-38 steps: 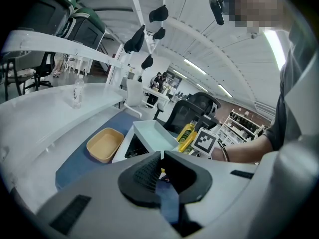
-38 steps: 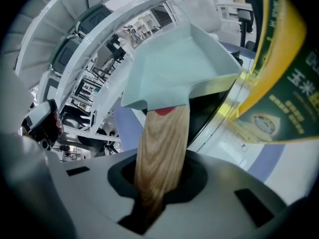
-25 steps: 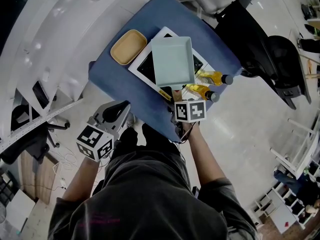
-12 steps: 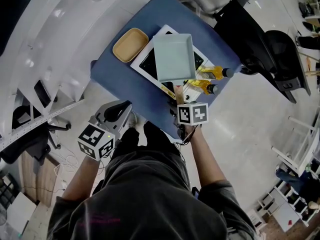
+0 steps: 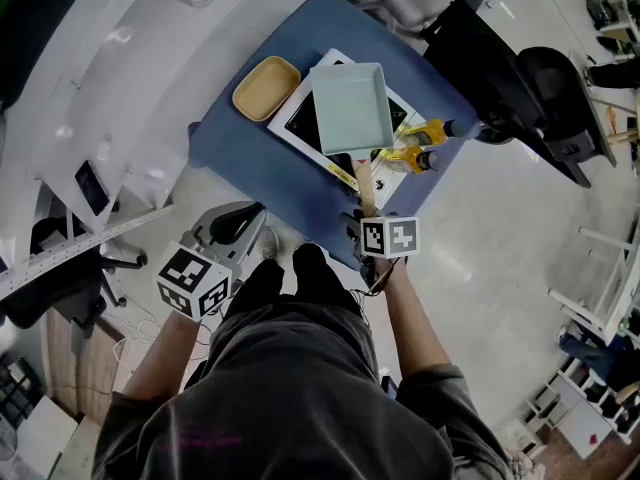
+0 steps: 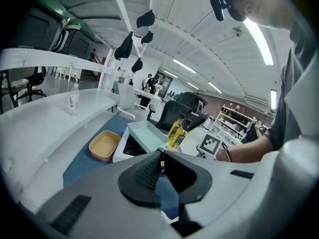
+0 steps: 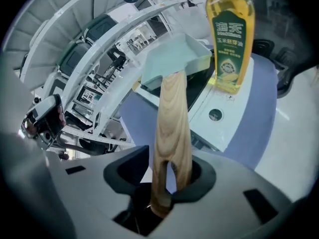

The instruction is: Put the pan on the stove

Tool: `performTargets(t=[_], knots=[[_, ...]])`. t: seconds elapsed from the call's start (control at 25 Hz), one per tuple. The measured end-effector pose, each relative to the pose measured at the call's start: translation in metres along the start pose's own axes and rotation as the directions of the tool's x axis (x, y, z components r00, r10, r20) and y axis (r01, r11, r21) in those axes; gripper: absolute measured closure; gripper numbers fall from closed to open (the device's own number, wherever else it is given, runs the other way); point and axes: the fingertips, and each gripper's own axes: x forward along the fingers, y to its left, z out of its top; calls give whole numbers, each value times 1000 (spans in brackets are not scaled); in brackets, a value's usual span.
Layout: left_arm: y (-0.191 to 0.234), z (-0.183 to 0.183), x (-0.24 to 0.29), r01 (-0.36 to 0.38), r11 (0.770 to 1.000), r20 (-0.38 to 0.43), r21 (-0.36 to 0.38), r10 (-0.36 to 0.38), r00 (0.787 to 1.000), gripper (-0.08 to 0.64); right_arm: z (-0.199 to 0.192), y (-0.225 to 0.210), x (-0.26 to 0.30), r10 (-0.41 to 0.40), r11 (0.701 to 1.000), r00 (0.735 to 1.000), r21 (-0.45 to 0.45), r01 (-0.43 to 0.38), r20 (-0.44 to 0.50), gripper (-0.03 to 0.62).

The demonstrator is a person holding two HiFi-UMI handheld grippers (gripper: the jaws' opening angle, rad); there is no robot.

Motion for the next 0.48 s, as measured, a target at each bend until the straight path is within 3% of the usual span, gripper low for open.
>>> performTargets(t=[0.48], knots=[[-5,-4,-42,20,999,25,49,-21,999,537,-32,16,-18,-70,996,995,61,66,66,468]])
